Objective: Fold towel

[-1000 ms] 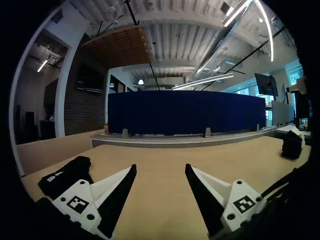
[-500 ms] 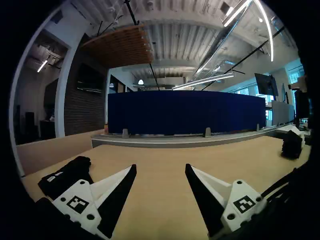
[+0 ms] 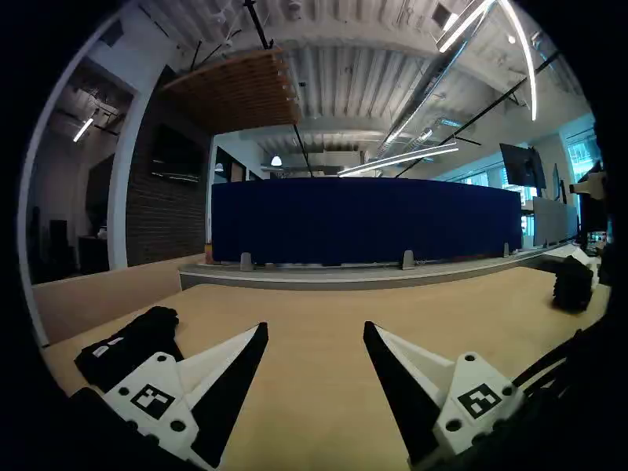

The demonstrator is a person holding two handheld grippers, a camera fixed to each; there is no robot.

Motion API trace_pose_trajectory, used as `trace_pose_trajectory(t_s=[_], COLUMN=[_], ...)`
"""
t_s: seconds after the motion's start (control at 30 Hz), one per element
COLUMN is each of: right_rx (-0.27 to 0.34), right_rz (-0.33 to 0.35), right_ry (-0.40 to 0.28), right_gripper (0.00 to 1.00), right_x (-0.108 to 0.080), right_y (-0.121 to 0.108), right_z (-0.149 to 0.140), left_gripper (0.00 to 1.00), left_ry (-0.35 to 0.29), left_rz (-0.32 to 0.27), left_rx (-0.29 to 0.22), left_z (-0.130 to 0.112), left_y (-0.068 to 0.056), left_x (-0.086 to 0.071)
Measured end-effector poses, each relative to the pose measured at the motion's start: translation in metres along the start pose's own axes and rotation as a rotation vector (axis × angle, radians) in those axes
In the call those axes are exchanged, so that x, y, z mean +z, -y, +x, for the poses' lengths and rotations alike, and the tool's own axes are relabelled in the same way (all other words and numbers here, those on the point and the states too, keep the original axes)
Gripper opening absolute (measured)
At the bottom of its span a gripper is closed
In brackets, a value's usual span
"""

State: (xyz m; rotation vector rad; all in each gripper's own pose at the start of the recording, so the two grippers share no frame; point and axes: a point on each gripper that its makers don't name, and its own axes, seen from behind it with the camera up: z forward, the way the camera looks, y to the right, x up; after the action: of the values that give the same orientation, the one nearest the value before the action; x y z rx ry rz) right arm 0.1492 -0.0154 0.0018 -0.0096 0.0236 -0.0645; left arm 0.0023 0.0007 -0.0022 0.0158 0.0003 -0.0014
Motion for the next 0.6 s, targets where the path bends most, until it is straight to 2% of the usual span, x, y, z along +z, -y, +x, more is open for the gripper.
trace_pose_trajectory(t_s=[0.6], right_rx=[0.056], right_rz=[-0.016], right_ry=[0.037], right_gripper=[1.0], right_x=[-0.002], right_y=[-0.025], right_z=[-0.093], left_gripper=[0.9], left_ry=[0.0], left_rz=[0.0], left_rx=[0.0], left_z=[0.0], left_y=[0.0], left_x=[0.001])
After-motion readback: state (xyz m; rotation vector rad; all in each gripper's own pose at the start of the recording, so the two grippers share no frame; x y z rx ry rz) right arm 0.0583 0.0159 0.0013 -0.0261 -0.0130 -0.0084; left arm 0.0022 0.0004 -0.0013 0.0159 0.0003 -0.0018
